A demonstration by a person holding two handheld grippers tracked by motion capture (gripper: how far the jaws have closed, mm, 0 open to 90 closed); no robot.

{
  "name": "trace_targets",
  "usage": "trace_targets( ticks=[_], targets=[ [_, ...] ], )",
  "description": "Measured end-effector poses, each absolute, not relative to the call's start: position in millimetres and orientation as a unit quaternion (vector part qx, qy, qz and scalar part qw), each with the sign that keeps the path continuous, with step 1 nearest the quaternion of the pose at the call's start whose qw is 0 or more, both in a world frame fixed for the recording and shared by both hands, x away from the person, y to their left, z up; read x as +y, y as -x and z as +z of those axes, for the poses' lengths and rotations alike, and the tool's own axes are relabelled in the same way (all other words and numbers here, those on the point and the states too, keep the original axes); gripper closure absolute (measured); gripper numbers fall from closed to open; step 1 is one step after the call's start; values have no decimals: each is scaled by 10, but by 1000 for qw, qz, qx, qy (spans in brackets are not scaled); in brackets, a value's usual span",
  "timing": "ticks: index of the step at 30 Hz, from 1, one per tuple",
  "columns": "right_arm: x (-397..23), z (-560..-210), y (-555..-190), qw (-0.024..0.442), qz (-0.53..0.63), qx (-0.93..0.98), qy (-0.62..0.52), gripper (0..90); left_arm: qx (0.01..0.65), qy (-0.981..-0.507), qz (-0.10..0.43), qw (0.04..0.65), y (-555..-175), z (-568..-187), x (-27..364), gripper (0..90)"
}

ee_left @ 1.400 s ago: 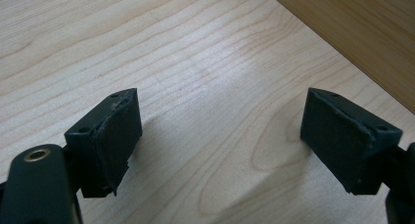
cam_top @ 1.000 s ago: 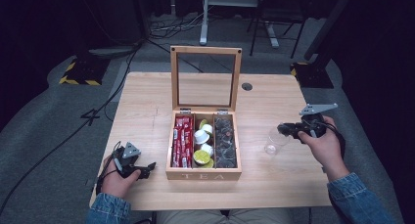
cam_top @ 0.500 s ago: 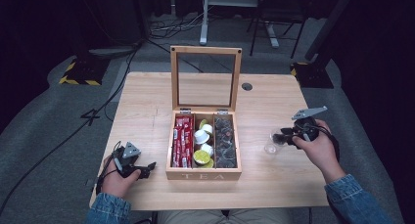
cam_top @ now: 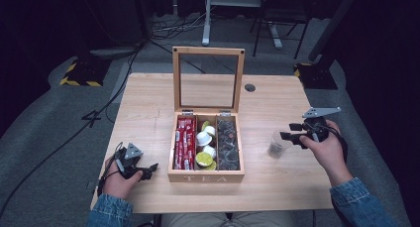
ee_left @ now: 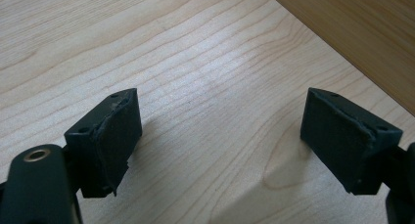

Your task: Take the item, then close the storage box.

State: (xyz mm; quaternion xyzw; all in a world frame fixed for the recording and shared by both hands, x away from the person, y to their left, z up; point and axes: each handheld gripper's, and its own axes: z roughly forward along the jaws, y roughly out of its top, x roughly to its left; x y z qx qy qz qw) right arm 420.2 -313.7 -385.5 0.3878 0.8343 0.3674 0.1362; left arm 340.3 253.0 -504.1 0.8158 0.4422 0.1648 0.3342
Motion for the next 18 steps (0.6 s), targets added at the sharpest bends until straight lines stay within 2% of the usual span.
trace_targets(
  ticks=[18],
  targets=[
    [-2951,-3474,-4367,173,433,815,-345,334,443,-816,165,333,-3402,-5041,2528,157]
  ],
)
